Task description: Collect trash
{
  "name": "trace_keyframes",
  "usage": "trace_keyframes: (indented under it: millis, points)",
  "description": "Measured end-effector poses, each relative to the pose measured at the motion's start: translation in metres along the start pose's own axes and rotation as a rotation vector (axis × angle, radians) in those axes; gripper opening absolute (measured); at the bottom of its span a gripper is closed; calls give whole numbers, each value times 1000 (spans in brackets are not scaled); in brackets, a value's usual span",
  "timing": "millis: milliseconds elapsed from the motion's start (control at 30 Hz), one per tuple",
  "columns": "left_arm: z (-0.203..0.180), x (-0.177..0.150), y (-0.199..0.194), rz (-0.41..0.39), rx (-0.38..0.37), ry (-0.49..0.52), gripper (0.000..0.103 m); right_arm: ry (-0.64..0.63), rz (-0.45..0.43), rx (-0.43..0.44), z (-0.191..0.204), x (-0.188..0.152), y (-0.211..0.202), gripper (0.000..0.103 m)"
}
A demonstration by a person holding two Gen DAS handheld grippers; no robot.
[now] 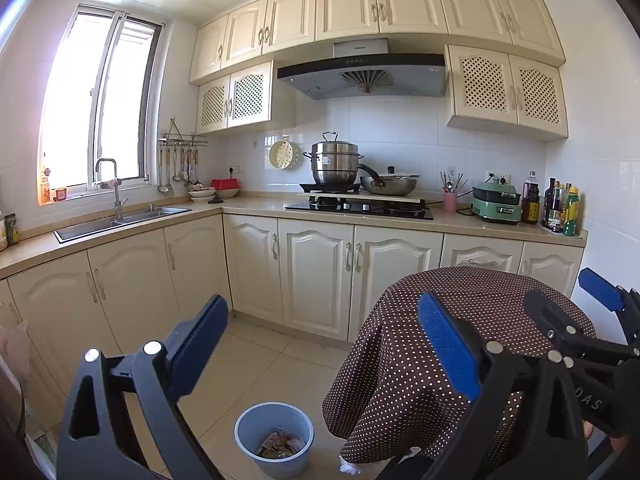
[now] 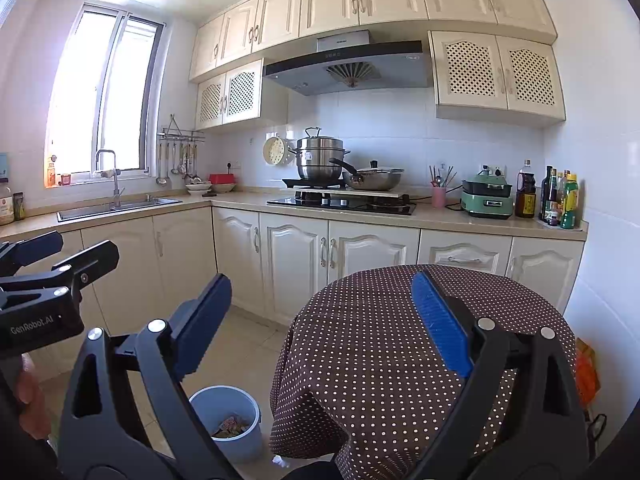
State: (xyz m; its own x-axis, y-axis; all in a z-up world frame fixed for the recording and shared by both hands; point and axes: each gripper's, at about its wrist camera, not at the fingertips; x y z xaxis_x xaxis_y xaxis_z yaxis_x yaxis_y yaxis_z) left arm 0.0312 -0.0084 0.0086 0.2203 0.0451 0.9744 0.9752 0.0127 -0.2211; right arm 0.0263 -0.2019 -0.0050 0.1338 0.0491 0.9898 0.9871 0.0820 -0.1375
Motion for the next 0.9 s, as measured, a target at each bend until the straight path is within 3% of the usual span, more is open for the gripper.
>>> trace_keyframes:
  millis: [900]
  points:
    - [5,-1,2,2,-2,0,94,4,6,9,1,-5,2,91]
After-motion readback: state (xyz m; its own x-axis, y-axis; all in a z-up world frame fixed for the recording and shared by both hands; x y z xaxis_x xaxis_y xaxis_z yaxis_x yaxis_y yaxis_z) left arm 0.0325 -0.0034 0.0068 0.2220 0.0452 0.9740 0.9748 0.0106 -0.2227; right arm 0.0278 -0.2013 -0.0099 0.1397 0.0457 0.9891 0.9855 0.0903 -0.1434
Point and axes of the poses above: each gripper's, at about its wrist camera, not at the fingertips, and y roughly the way its jaws point, z to its left, x to its top, and after that the axes turned 2 degrees about -y, right-handed
